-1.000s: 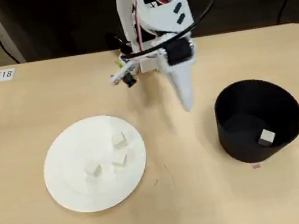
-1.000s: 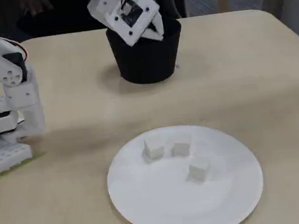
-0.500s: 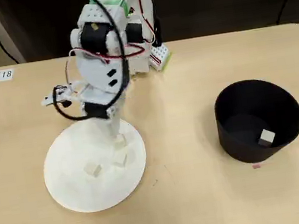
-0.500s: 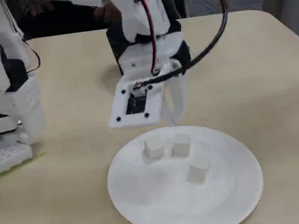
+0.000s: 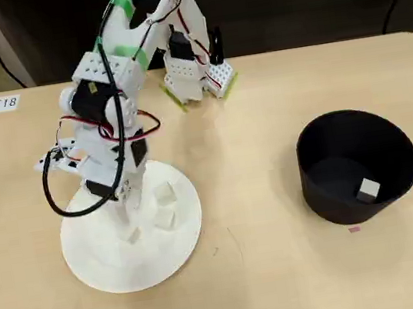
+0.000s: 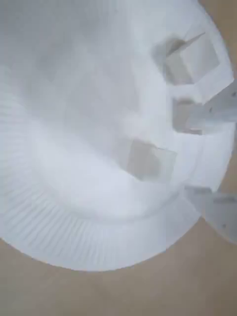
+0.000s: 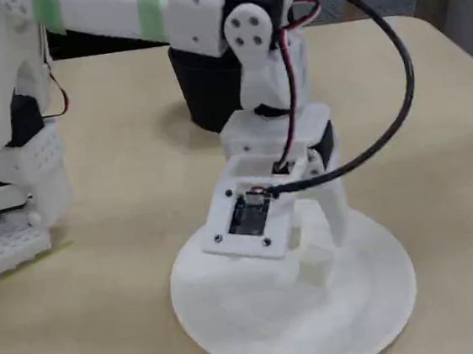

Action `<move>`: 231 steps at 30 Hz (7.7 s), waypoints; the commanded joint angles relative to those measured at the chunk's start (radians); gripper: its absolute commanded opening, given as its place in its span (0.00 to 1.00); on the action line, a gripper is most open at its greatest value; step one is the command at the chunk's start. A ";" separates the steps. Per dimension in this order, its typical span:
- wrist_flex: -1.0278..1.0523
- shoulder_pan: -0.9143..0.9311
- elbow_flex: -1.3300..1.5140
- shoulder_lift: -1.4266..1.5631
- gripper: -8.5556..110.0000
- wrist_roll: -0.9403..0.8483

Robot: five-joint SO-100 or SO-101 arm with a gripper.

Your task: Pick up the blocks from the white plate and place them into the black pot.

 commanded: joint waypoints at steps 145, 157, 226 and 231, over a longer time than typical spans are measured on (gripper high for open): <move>0.150 -0.012 0.505 0.449 0.22 -0.417; 0.089 -0.021 0.459 0.425 0.05 -0.328; -0.086 -0.095 0.581 0.327 0.28 -0.390; -0.106 -0.061 0.581 0.316 0.29 -0.399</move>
